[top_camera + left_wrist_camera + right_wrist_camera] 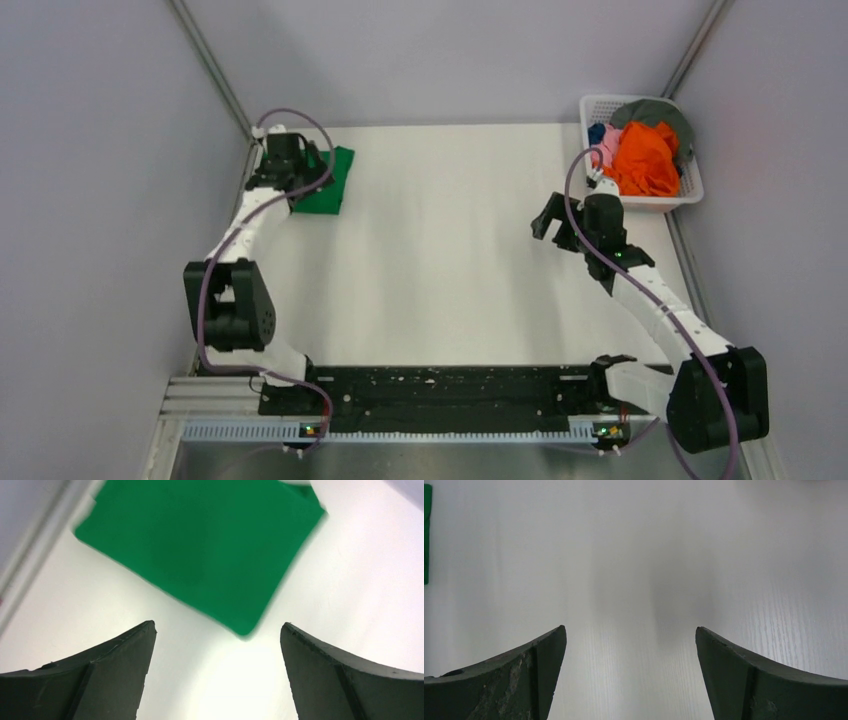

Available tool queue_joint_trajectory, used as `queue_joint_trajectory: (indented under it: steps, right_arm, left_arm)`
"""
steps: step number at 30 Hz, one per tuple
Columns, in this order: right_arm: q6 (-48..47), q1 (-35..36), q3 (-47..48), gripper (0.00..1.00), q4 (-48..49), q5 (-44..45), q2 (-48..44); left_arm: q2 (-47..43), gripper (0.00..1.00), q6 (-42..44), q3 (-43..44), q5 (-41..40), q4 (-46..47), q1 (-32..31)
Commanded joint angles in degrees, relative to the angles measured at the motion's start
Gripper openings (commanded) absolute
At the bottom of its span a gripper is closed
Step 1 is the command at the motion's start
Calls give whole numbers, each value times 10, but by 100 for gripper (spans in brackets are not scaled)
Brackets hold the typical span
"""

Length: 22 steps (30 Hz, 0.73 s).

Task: Fold and stack the t-shirts
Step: Reset both arms

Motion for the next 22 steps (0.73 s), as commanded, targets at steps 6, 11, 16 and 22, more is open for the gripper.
queue_joint_trajectory:
  steps: [6,11,16,22]
  right_arm:
    - [-13,-3,-21,99,-57,41,-95]
    - [3,-3,-70,99,-52,39,-141]
    - [6,-3,-79,99,-52,51,-161]
    - [4,-3,-94,99,-34,40,-174]
  left_arm:
    - [-278,99,10,-283,99,139,-231]
    - [-376,99,-14,-373,49,153,-251]
    - [-404,99,-50,-432,60,187,-253]
    - [-403,99,-55,-477,57,223,-253]
